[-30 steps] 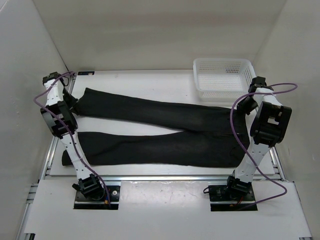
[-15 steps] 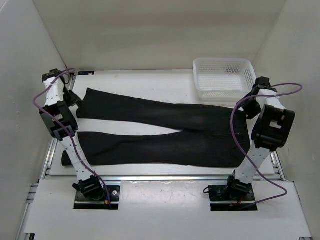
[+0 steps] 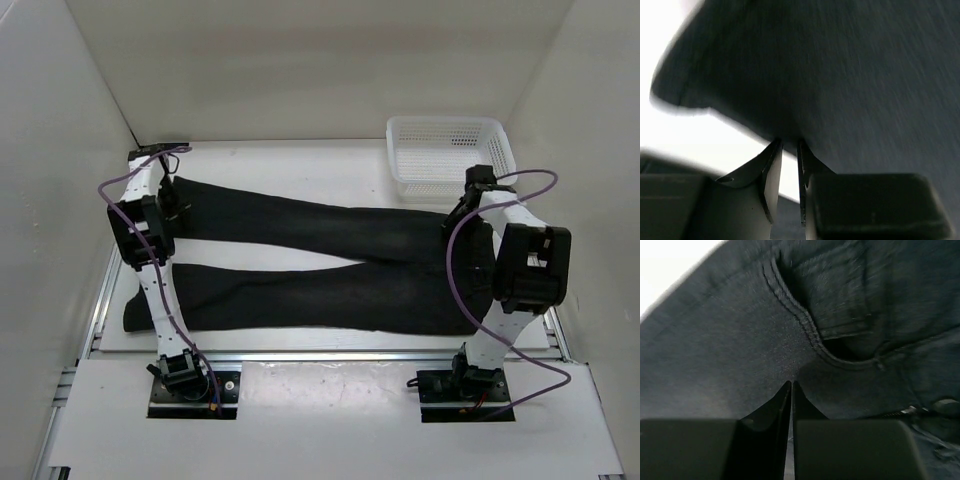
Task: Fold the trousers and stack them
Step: Fold the trousers
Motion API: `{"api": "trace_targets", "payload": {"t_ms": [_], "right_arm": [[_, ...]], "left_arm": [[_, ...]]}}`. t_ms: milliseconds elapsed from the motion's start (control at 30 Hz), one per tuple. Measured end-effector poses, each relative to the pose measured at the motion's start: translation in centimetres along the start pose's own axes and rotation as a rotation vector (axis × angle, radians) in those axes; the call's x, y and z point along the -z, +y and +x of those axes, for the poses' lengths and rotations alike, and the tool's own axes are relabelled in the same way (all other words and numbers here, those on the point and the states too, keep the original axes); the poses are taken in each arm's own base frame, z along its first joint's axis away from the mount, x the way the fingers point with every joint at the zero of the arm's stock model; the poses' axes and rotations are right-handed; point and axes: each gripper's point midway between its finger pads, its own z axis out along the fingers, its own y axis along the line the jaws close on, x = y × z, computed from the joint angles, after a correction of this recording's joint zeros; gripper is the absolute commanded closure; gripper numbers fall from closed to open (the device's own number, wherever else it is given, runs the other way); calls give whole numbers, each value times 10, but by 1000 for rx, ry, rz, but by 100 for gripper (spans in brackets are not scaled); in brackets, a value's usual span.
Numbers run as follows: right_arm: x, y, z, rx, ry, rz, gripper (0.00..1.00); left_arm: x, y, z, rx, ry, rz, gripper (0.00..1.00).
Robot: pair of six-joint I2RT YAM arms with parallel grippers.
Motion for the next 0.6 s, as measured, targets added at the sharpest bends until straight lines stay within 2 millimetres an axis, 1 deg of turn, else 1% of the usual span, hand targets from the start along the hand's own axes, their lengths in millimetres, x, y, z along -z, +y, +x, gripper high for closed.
{"api": "trace_targets", "payload": {"t_ms": [67,167,200,267,333,367,400,433,467,500,533,567,600], "right_arm": [[-10,2,13,9,44,6,88],[-28,-2,18,5,88,31,85],[-34,-2,16,1,100,41,85],[-37,2,12,-2,120,44,85],[-41,8,2,-2,109,40,85],[-42,12,-4,-2,101,36,84],[-44,15,-8,-1,93,30,81],[-43,18,-12,1,84,24,78],[-42,19,-14,0,79,20,67],[-39,21,-16,-1,71,14,59],[-35,24,-18,6,62,6,51],[-29,26,-19,13,52,-2,37],[-19,29,-21,17,36,-15,34]], "left_arm": [[-14,-2,-2,0,26,-1,71],[-13,-4,-13,6,12,13,69],[-13,-6,-17,7,4,20,68],[-14,-10,-23,7,0,35,68],[-14,-14,-27,1,-1,49,67],[-13,-17,-31,0,-10,62,61],[-12,-21,-36,-2,-22,76,57],[-10,-23,-39,-8,-32,86,51],[-8,-24,-40,-9,-38,92,47],[-4,-25,-42,-9,-48,101,46],[1,-25,-43,-4,-58,104,46],[7,-25,-43,1,-68,106,46],[14,-22,-42,7,-79,105,50]]}}
